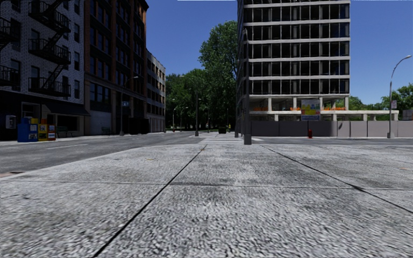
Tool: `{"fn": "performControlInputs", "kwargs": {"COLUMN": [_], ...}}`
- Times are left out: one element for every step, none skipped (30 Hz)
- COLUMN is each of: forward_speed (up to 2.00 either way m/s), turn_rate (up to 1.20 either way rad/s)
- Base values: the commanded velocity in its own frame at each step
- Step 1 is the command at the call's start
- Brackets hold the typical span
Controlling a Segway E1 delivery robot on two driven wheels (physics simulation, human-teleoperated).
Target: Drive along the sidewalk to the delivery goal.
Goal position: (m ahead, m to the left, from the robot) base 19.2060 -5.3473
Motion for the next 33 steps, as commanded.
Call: {"fn": "performControlInputs", "kwargs": {"forward_speed": [2.0,2.0,2.0,2.0,2.0,2.0,2.0,2.0,2.0,2.0,2.0,2.0,2.0,2.0,2.0,2.0,2.0,2.0,2.0,2.0,2.0,2.0,2.0,2.0,2.0,2.0,2.0,2.0,2.0,2.0,2.0,2.0,2.0], "turn_rate": [0.0,0.0,0.0,-0.04,-0.04,-0.22,-0.38,-0.38,-0.44,-0.44,-0.25,-0.25,-0.03,0.0,0.0,0.0,0.0,0.0,0.0,0.0,0.0,0.0,0.0,0.0,0.0,0.0,0.0,0.0,0.0,0.0,0.0,0.0,0.0]}}
